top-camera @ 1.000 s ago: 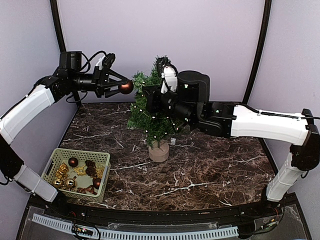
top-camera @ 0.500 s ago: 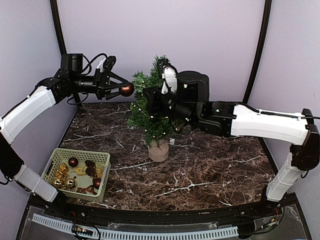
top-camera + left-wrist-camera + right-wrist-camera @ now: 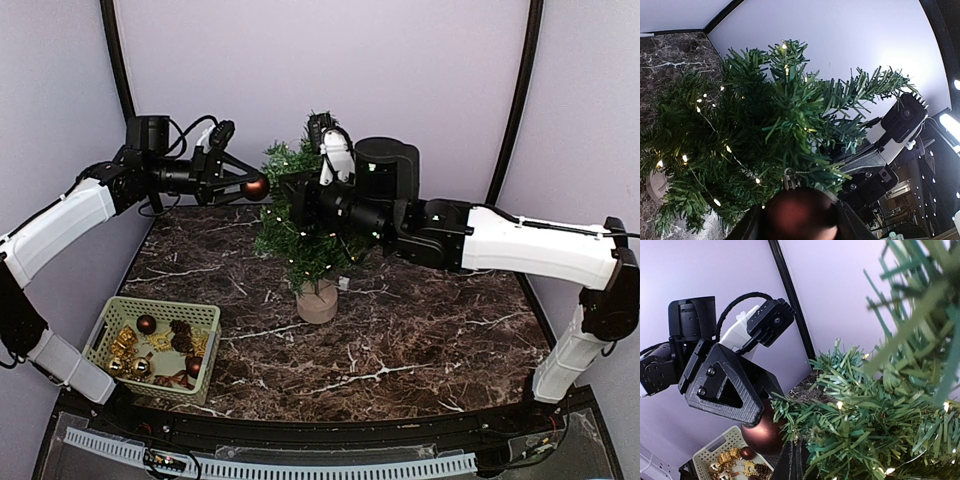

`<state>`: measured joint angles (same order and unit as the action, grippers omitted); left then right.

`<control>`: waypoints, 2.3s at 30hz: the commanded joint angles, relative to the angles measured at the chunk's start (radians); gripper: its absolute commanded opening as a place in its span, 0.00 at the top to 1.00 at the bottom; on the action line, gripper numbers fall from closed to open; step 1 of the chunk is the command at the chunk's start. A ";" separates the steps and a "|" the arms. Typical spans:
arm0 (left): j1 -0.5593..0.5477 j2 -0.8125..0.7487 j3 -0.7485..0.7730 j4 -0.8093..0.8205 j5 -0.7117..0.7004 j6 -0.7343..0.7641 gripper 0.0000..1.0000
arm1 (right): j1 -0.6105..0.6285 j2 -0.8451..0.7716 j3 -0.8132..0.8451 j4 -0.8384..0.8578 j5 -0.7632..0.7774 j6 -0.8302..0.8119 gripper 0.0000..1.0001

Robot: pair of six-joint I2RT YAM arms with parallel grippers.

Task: Decorate the small christmas tree
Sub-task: Wrap the ornament ball around the branch.

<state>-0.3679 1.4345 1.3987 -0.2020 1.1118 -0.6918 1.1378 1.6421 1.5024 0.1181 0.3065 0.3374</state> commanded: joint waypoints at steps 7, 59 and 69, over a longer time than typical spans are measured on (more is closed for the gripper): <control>0.007 0.019 -0.012 0.035 0.022 0.007 0.62 | -0.007 0.058 0.100 0.015 0.017 -0.021 1.00; 0.043 -0.491 -0.499 -0.186 -0.775 0.239 0.24 | -0.086 -0.415 -0.520 0.096 0.084 0.060 0.23; 0.043 -0.664 -0.867 -0.213 -1.089 -0.040 0.18 | -0.279 -0.508 -0.789 0.163 0.068 0.292 0.13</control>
<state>-0.3298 0.8448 0.6010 -0.3897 0.2008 -0.6067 0.9100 1.1839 0.7845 0.2169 0.3557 0.5228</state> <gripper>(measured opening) 0.814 0.866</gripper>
